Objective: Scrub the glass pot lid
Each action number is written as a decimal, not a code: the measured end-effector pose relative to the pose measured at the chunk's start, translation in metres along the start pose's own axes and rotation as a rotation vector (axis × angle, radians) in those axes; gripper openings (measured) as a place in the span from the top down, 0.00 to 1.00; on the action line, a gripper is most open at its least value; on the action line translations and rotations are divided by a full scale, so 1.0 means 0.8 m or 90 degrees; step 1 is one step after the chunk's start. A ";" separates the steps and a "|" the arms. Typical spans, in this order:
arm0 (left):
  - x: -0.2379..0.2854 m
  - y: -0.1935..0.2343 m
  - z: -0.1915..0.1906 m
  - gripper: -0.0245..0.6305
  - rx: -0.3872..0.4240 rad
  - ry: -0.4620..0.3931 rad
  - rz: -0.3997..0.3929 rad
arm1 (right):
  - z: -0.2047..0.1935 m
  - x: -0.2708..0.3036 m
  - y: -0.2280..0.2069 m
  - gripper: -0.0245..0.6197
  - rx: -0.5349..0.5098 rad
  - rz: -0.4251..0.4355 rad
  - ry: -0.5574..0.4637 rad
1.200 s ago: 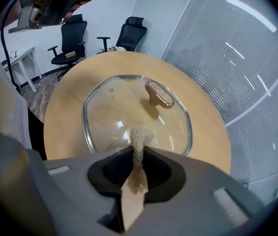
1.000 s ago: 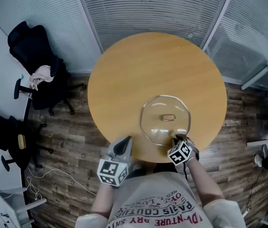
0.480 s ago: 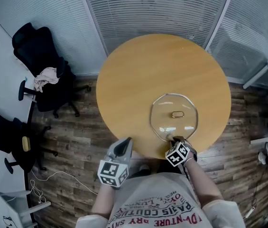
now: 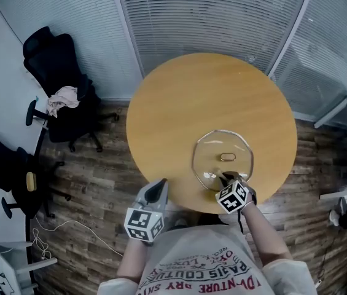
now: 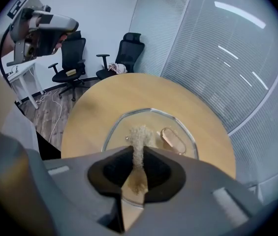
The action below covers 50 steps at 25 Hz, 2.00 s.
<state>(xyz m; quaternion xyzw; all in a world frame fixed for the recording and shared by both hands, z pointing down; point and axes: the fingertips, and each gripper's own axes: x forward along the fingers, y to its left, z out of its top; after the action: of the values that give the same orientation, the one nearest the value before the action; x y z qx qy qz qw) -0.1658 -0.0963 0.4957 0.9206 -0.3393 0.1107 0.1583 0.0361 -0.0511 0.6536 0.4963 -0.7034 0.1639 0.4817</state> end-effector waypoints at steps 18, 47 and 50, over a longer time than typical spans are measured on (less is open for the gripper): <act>0.063 -0.017 0.008 0.95 -0.022 0.008 0.099 | 0.005 0.075 -0.166 0.87 -0.074 0.019 0.048; 0.065 0.006 -0.016 0.95 -0.065 0.022 0.185 | 0.030 0.131 -0.145 0.87 -0.085 0.210 0.176; 0.064 0.005 -0.016 0.95 -0.068 0.020 0.190 | 0.049 0.134 -0.139 0.87 -0.108 0.221 0.147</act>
<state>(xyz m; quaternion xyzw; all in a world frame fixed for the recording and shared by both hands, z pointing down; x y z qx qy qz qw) -0.1313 -0.1249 0.5243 0.8485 -0.4752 0.1290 0.1939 0.1063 -0.1868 0.6973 0.3037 -0.7297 0.2404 0.5635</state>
